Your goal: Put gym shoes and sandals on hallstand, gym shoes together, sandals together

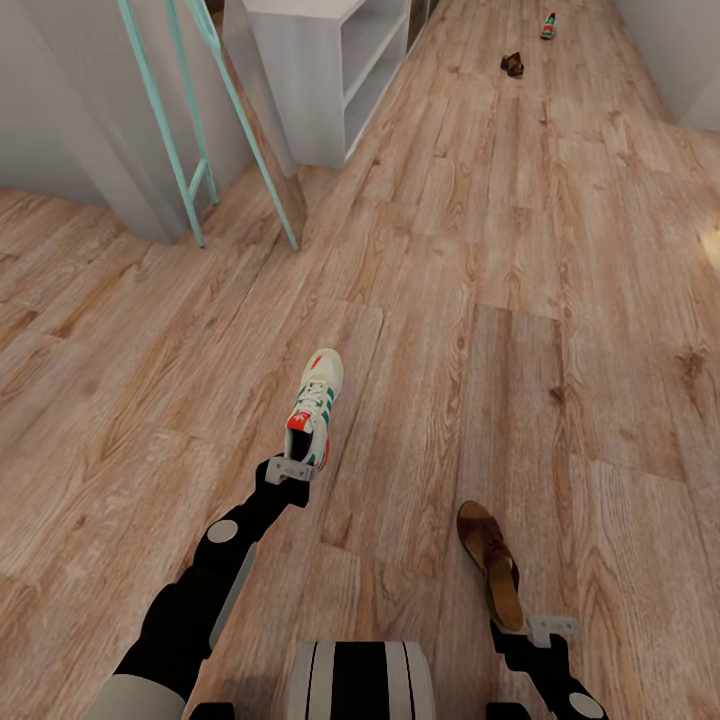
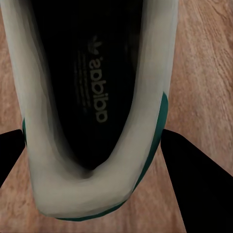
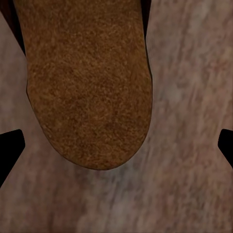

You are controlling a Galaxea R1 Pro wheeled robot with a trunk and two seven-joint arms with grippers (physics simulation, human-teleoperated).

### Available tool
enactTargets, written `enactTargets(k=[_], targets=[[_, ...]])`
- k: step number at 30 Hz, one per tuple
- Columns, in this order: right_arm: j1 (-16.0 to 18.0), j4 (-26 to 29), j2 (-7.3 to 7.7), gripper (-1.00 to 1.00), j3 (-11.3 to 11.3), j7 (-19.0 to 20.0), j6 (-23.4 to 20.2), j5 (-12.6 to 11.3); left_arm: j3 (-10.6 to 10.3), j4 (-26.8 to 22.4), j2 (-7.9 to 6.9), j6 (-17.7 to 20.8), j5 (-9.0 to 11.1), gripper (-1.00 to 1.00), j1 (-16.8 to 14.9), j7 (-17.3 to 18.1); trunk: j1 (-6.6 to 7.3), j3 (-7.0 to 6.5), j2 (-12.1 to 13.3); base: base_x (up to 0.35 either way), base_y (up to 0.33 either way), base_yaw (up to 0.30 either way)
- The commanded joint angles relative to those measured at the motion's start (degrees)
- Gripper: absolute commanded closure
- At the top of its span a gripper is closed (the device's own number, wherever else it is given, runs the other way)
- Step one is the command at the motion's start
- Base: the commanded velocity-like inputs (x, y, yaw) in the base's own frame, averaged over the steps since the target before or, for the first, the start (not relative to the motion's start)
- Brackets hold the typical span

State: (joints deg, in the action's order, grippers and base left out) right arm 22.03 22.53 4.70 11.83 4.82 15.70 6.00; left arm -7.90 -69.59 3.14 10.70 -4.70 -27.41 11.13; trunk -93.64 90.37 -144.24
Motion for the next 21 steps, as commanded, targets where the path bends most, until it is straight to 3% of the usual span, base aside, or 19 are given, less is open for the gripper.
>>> enactTargets(k=[1,11,21], targets=[[0.03,-0.02,-0.04,-1.0,0.49,0.37,0.21,0.59,0.08,-0.06,0.03,0.2,-0.52,1.0,-0.01,0.23,0.01,0.04,-0.01,0.0,0.0,0.0],[0.03,-0.06,-0.04,-1.0,0.47,0.37,0.21,0.59,0.15,0.28,0.03,-0.18,-0.45,1.0,-0.01,0.35,0.01,0.07,-0.01,0.003,0.0,0.0],[0.03,0.0,-0.04,-1.0,0.47,0.37,0.21,0.59,0.15,0.58,0.03,-0.22,-0.65,1.0,0.06,0.11,0.01,0.07,-0.01,0.142,0.037,0.0]])
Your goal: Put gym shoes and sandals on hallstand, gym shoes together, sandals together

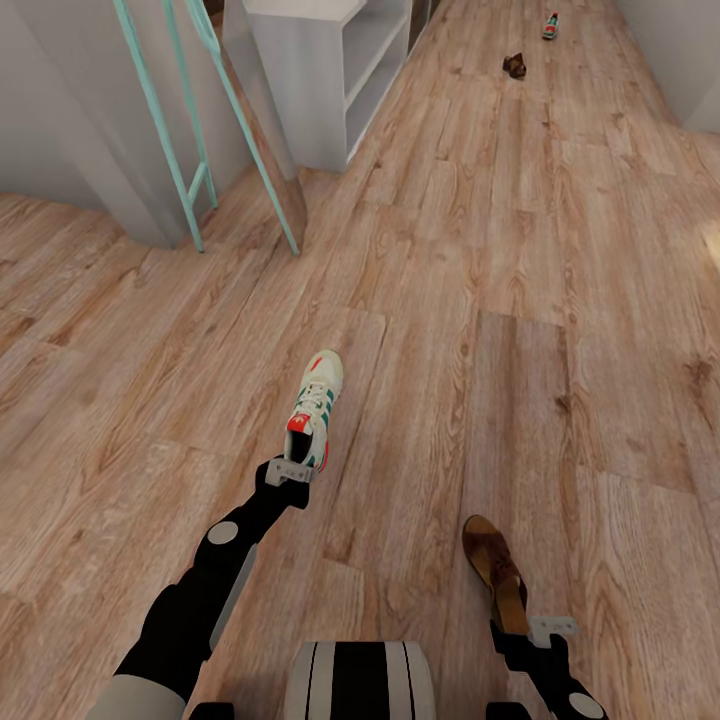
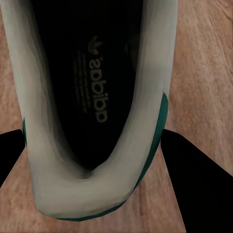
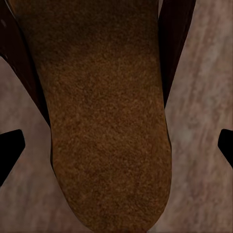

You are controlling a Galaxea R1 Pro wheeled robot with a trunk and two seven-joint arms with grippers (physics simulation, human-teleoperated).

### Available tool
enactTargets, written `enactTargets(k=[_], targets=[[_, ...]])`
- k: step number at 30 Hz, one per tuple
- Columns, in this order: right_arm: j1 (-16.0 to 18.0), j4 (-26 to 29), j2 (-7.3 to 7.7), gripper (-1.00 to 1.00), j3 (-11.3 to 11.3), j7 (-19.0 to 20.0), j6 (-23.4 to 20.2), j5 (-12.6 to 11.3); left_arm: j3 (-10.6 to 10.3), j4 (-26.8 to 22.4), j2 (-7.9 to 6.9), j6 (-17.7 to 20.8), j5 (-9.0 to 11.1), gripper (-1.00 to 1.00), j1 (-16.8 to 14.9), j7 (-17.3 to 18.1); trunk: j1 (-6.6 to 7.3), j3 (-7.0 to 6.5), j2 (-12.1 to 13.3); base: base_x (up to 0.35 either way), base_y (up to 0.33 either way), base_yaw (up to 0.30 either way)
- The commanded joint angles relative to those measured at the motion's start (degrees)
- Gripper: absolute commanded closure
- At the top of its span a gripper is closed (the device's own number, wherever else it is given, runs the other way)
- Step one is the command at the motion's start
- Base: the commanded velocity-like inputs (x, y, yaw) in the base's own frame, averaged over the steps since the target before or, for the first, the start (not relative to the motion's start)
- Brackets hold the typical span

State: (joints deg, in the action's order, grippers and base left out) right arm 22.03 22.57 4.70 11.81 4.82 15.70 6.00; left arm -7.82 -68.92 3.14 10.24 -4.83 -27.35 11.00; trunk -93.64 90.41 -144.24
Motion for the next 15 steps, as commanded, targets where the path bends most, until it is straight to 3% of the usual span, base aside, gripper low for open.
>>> enactTargets(k=[1,10,15], targets=[[0.03,-0.04,-0.04,-1.0,0.49,0.37,0.21,0.59,0.08,-0.08,0.03,0.28,-0.55,1.0,0.0,0.29,0.0,0.03,-0.01,0.014,0.004,0.0],[0.03,0.02,-0.04,-1.0,0.5,0.37,0.21,0.59,0.09,-0.14,0.03,0.23,-0.4,1.0,0.01,0.45,0.0,0.03,-0.01,0.003,0.001,0.0],[0.03,0.0,-0.04,-1.0,0.56,0.37,0.21,0.59,0.11,-0.24,0.03,0.32,-0.36,1.0,0.01,0.44,-0.1,1.11,-0.06,0.0,0.0,0.0]])
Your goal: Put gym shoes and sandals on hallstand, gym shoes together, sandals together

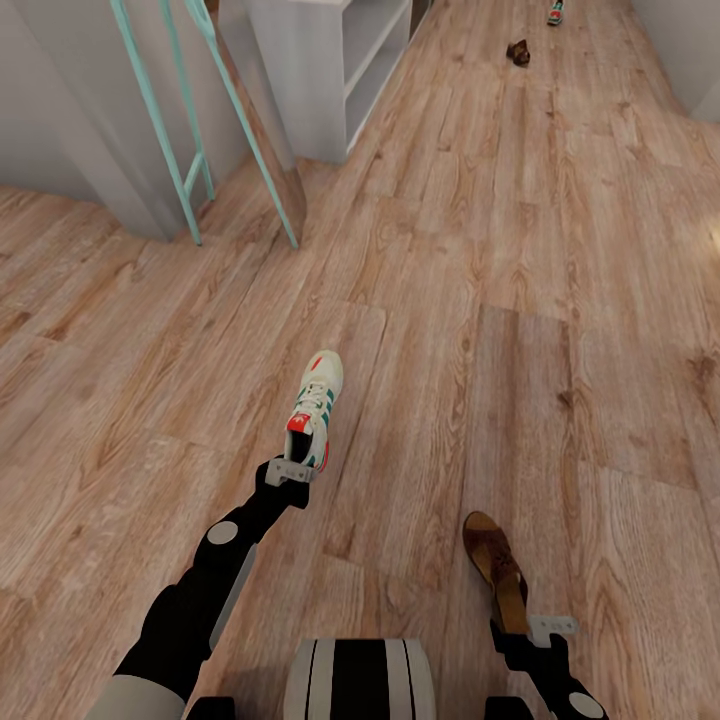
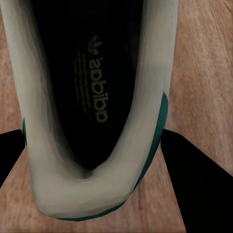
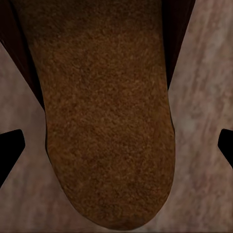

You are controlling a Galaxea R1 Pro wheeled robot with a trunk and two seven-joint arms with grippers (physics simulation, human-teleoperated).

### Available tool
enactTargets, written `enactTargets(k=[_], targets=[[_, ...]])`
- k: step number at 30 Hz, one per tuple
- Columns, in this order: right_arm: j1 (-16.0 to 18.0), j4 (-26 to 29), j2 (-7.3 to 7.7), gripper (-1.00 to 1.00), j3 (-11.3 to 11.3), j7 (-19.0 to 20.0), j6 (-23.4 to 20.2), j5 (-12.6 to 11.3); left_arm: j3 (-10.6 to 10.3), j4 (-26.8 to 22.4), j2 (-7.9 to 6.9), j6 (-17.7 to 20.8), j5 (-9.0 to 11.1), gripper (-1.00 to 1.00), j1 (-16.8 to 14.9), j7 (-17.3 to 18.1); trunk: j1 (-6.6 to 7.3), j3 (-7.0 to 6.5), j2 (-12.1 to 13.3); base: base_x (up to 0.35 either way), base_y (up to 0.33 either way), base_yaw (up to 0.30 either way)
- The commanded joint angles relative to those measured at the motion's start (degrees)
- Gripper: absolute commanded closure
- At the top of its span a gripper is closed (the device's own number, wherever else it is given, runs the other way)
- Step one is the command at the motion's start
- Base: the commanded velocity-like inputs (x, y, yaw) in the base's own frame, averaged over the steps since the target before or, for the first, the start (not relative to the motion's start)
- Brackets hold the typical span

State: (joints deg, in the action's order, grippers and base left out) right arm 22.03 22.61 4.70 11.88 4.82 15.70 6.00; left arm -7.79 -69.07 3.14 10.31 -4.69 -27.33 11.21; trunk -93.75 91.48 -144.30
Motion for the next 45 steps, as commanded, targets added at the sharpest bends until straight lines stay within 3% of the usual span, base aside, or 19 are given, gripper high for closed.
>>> enactTargets(k=[1,12,13,33,39,45], targets=[[0.03,-0.03,-0.04,-1.0,0.5,0.37,0.21,0.59,0.07,-0.09,0.03,0.25,-0.5,1.0,-0.01,0.23,0.01,0.09,-0.01,0.0,0.0,0.0],[0.03,-0.02,-0.04,-1.0,0.43,0.37,0.21,0.59,0.06,-0.43,0.03,0.28,-0.54,1.0,-0.01,0.22,0.01,0.22,-0.01,0.0,0.0,0.0],[0.03,-0.08,-0.04,1.0,0.41,0.37,0.18,0.63,0.06,-0.5,0.03,0.3,-0.53,1.0,-0.01,0.22,0.01,0.22,-0.01,0.0,0.0,0.0],[0.03,-0.02,-0.04,1.0,0.33,0.41,0.21,0.62,0.23,-0.71,-0.06,0.27,-0.6,1.0,0.25,0.16,0.01,0.22,-0.01,0.0,0.0,0.0],[0.03,-0.02,-0.04,1.0,0.19,0.45,0.62,0.6,0.4,-0.67,-0.15,0.94,-0.78,1.0,0.25,0.03,0.16,-1.11,0.07,0.0,0.0,0.0],[0.03,-0.15,-0.03,1.0,0.14,0.6,5.1,0.67,0.5,-0.1,-0.46,0.91,-0.79,1.0,0.57,-0.22,0.32,-2.44,0.15,0.0,0.0,0.0]])
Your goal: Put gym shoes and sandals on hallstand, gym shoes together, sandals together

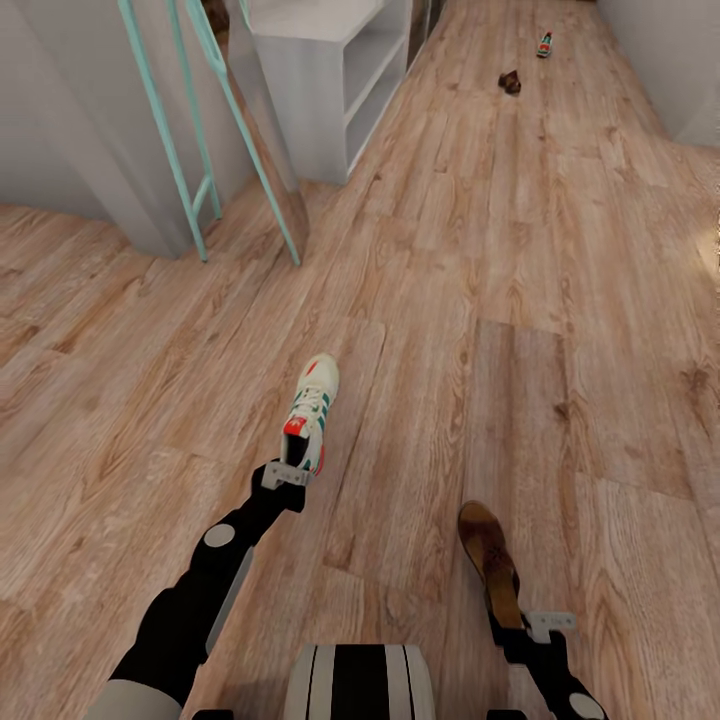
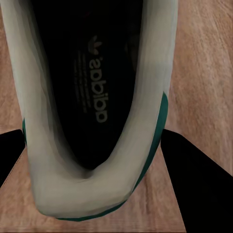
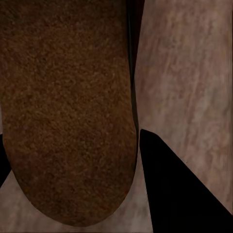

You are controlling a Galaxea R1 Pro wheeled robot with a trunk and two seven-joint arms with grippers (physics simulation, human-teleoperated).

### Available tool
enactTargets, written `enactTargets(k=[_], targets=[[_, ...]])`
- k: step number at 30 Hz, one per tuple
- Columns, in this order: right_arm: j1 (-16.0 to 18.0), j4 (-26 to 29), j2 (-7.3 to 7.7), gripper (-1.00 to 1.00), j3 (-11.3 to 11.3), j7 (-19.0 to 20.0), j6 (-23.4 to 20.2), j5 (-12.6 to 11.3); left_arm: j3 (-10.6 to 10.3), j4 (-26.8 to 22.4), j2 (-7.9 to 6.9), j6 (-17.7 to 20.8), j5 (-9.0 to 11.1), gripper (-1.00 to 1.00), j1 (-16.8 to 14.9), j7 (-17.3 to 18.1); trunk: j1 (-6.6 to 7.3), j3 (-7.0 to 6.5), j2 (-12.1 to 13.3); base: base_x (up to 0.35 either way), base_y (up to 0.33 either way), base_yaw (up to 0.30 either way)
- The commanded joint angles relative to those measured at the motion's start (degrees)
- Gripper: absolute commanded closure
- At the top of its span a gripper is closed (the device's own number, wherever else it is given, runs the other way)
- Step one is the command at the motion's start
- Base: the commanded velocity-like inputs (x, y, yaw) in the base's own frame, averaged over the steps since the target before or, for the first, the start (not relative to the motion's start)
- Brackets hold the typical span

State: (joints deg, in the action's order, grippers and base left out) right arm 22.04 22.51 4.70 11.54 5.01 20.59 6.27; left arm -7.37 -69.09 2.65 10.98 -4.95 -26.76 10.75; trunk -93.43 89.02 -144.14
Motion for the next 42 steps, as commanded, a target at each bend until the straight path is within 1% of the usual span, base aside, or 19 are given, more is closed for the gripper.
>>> enactTargets(k=[1,9,10,14,15,16,18,19,21,22,23,26,30,31,34,37,39,40,42], targets=[[0.02,-0.06,-0.04,1.0,0.49,0.41,0.34,0.42,0.11,-0.01,0.02,0.23,-0.5,1.0,0.16,0.19,0.03,-0.2,0.0,0.0,0.0,0.0],[0.02,-0.15,0.04,1.0,0.51,0.38,0.91,0.41,0.52,0.97,-0.07,-0.21,-0.34,1.0,2.82,-0.08,0.24,-1.97,0.11,0.0,0.0,0.0],[0.02,-0.15,0.04,1.0,0.52,0.36,0.95,0.41,1.11,2.19,-0.09,-0.33,-0.33,1.0,3.35,-0.12,0.26,-2.19,0.12,0.0,0.0,0.0],[0.02,-0.18,0.05,1.0,0.52,0.35,1.01,0.41,2.83,4.57,-0.1,-0.5,-0.33,1.0,3.63,-0.1,0.37,-3.08,0.18,0.0,0.0,0.0],[0.02,-0.18,0.05,1.0,0.51,0.35,1.02,0.41,3.38,5.51,-0.1,-0.55,-0.32,1.0,3.66,-0.1,0.39,-3.3,0.19,0.0,0.0,0.0],[-0.03,-0.38,0.11,1.0,0.57,0.28,1.05,0.42,7.18,10.82,-0.1,-1.87,-0.33,1.0,3.72,-0.05,0.42,-3.56,0.2,0.0,0.0,0.0],[-0.05,-0.42,0.13,1.0,0.58,0.27,1.12,0.42,9.13,13.84,-0.13,-3.92,-0.44,1.0,3.72,-0.03,0.47,-4.13,0.23,0.0,0.0,0.0],[-0.05,-0.43,0.13,1.0,0.58,0.27,1.15,0.41,9.55,14.59,-0.14,-4.52,-0.47,1.0,3.72,-0.03,0.5,-4.43,0.24,0.0,0.0,0.0],[-0.06,-0.44,0.13,1.0,0.59,0.3,1.7,0.41,11.17,17.86,-0.38,-6.55,-0.57,1.0,3.73,-0.03,0.55,-5.03,0.27,0.0,0.0,0.0],[-0.06,-0.45,0.13,1.0,0.59,0.31,1.9,0.41,11.53,18.68,-0.52,-6.93,-0.59,1.0,3.73,-0.03,0.57,-5.34,0.28,0.0,0.0,0.0],[-0.06,-0.45,0.13,1.0,0.59,0.33,2.32,0.43,12.07,20.22,-0.89,-7.5,-0.62,1.0,3.73,-0.03,0.6,-5.64,0.3,0.0,0.0,0.0],[-0.06,-0.45,0.13,1.0,0.59,0.34,2.85,0.43,12.68,22.73,-1.79,-8.13,-0.63,1.0,3.77,-0.09,0.68,-6.57,0.34,0.0,0.0,0.0],[-0.06,-0.52,0.13,1.0,0.59,0.35,3.13,0.48,13.49,26.28,-3.66,-9.74,-0.44,1.0,4.2,-0.42,0.78,-7.81,0.39,0.0,0.0,0.0],[-0.06,-0.56,0.15,1.0,0.59,0.35,3.17,0.49,13.95,27.66,-4.25,-10.93,-0.36,1.0,4.36,-0.5,0.81,-8.12,0.4,0.0,0.0,0.0],[-0.26,-0.6,0.37,1.0,0.59,0.35,3.2,0.49,15.16,30.54,-5.05,-13.99,-0.3,1.0,4.56,-0.58,0.88,-9.05,0.44,0.0,0.0,0.0],[-0.77,-0.62,1.3,1.0,0.59,0.41,3.25,0.45,17.08,34.06,-5.8,-17.47,-0.4,1.0,4.65,-0.6,0.96,-9.99,0.49,0.0,0.0,0.0],[-1.32,-0.62,1.59,1.0,0.59,0.42,3.35,0.43,17.95,36.1,-6.23,-19.24,-0.45,1.0,4.69,-0.69,1.01,-10.61,0.51,0.0,0.0,0.0],[-1.56,-0.62,1.65,1.0,0.59,0.42,3.43,0.43,18.15,36.75,-6.37,-19.86,-0.46,1.0,4.71,-0.72,1.04,-10.92,0.53,0.0,0.0,0.0],[-2.55,-0.63,1.78,1.0,0.59,0.48,4.23,0.42,18.63,39.71,-7.04,-22.72,-0.42,1.0,4.75,-0.82,1.09,-11.54,0.55,0.0,0.0,0.0]])
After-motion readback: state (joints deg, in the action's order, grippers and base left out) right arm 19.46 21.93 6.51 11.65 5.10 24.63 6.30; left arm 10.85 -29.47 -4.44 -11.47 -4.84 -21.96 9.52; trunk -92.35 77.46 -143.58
